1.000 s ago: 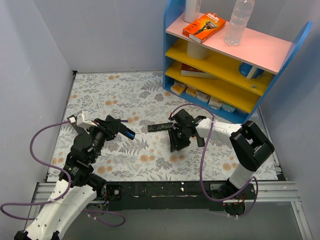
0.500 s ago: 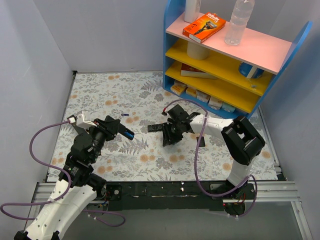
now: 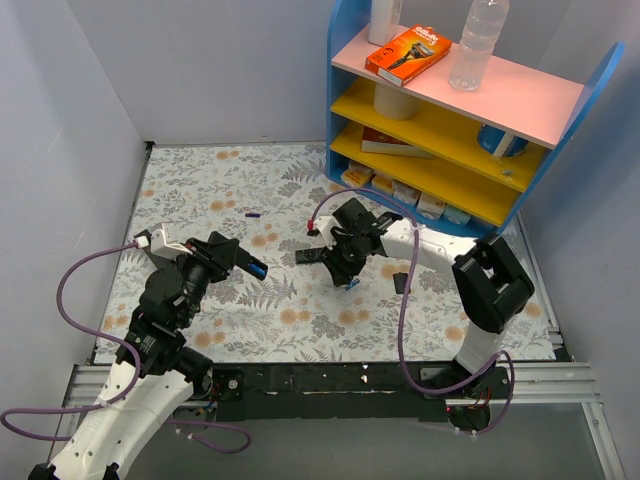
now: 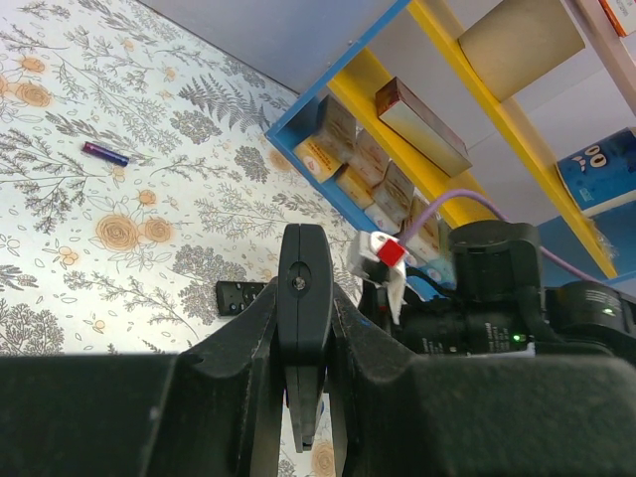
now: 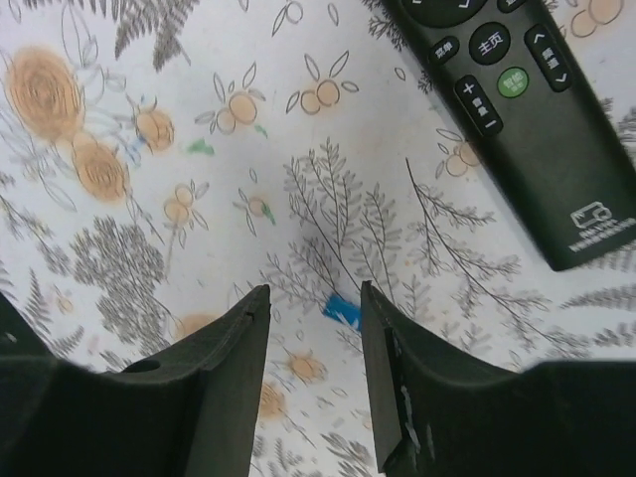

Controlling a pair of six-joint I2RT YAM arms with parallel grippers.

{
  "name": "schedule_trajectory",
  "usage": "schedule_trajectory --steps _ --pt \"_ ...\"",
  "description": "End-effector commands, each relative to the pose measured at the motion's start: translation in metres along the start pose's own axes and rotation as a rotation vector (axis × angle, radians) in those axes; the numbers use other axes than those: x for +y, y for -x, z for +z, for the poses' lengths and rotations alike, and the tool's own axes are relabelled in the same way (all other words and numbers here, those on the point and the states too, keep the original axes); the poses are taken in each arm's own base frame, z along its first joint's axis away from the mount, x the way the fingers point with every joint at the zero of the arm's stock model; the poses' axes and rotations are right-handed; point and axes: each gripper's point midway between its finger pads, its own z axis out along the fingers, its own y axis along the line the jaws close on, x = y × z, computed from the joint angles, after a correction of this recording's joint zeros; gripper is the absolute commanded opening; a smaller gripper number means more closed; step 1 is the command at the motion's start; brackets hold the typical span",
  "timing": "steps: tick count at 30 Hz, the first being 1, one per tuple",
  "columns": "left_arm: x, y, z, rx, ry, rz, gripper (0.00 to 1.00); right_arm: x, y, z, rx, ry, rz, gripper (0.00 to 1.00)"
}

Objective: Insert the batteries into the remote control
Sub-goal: Pick up the battery from the center of the board.

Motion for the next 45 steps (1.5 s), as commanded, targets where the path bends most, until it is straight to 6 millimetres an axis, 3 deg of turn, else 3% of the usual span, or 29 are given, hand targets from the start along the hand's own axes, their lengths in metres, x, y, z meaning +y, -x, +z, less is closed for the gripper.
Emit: schedule_trajectory --steps 1,6,13,24,36,45 --pt "-0.013 0.017 -0.004 -0.041 -0.032 -0.007 0.0 -0.01 -0.001 -0.039 0.032 -0.039 -0.389 0.49" --pt "-0.015 0.016 -0.005 -0.037 -0.041 -0.015 0.0 -0.023 -0.006 -0.04 0.068 -0.061 -0.539 0.47" --pt "-0.017 0.017 -0.007 -0.029 -0.041 -0.018 0.0 -0.039 -0.017 -0.024 0.141 -0.056 -0.54 0.44" --pt "-0.017 0.016 -0.005 -0.023 -0.039 -0.023 0.0 -0.034 -0.034 -0.007 0.18 0.021 -0.52 0.41" --pt "-0.015 0.009 -0.004 -0.004 -0.044 -0.024 0.0 -0.03 -0.061 -0.003 0.234 0.005 -0.492 0.36" --pt "-0.017 -0.009 -0.008 0.048 -0.1 -0.045 0.0 -0.005 -0.079 0.005 0.259 0.045 -0.428 0.13"
